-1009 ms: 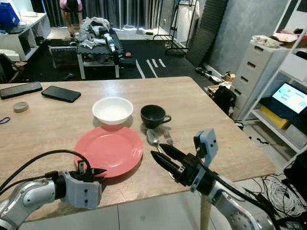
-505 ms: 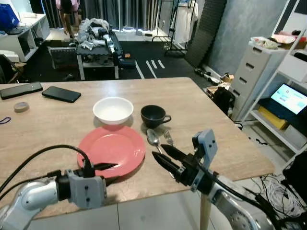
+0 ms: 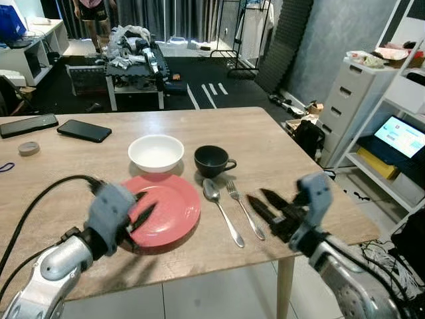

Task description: Setting the table

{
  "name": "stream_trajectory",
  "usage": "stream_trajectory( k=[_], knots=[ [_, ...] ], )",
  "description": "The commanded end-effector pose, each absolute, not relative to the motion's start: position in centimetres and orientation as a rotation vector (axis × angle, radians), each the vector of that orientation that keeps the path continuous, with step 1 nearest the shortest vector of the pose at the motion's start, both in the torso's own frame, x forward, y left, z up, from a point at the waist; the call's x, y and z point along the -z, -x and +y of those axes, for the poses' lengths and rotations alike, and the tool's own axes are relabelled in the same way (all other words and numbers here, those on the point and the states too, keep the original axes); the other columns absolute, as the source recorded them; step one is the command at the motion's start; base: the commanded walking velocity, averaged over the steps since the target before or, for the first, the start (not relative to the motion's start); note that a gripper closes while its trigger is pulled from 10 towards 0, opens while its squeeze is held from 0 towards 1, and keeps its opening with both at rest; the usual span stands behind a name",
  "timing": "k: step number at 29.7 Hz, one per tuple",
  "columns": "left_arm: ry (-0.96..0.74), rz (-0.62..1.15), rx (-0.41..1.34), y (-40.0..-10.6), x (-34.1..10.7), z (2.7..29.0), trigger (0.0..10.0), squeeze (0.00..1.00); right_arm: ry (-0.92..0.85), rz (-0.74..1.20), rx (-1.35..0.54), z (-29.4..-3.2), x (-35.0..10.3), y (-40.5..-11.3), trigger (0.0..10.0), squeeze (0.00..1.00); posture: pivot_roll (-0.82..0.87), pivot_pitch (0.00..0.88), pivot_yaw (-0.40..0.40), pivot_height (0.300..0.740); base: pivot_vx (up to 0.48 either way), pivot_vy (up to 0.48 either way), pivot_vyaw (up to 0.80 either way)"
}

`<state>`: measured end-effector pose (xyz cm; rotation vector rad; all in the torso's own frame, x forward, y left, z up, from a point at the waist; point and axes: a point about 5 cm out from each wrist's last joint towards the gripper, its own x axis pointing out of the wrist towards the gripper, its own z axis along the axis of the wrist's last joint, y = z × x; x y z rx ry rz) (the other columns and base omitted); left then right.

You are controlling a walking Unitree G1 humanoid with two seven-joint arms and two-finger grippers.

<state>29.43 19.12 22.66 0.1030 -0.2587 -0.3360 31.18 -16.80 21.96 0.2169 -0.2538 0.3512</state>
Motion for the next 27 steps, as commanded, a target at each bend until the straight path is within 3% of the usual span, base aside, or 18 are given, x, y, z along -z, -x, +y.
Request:
stream_trajectory(
  k=[1,3,5,10,14,19,27],
  knots=[
    [-0.012,-0.237,0.262,-29.2,-22.7,19.4,10.0,0.0,-0.269,-0.273,-0.205,-18.4,-21.5,-31.0,10.0,0.0,0.1,0.159,0.034,0.74,0.0,0.0,0.0],
    [-0.075,-0.291,0.225,-28.7,-23.6,18.7,10.0,0.0,-0.274,-0.341,-0.035,-19.3,-21.9,-30.7,10.0,0.0,0.09,0.156,0.046,0.74,0.0,0.0,0.0],
    [-0.127,-0.317,0.238,-28.4,-24.2,18.0,10.0,0.0,-0.286,-0.366,-0.018,-18.9,-22.2,-30.6,10.0,0.0,0.1,0.153,0.051,0.74,0.0,0.0,0.0],
    [-0.208,-0.303,0.21,-27.7,-24.5,17.4,10.0,0.0,-0.341,-0.358,-0.109,-16.3,-21.8,-30.4,10.0,0.0,0.1,0.15,0.057,0.74,0.0,0.0,0.0],
    [-0.32,-0.234,0.062,-27.2,-21.5,19.4,10.0,0.0,-0.353,-0.306,-0.158,-14.6,-19.9,-30.2,10.0,0.0,0.11,0.142,0.066,0.74,0.0,0.0,0.0],
    [-0.299,-0.186,-0.033,-26.4,-19.4,20.8,10.0,0.0,-0.292,-0.303,-0.155,-14.6,-19.1,-30.2,10.0,0.0,0.1,0.118,0.047,0.74,0.0,0.0,0.0],
    [-0.269,-0.185,-0.048,-26.6,-19.1,20.1,10.0,0.0,-0.261,-0.32,-0.232,-14.1,-19.5,-30.8,10.0,0.0,0.11,0.094,0.026,0.74,0.0,0.0,0.0]
  ],
)
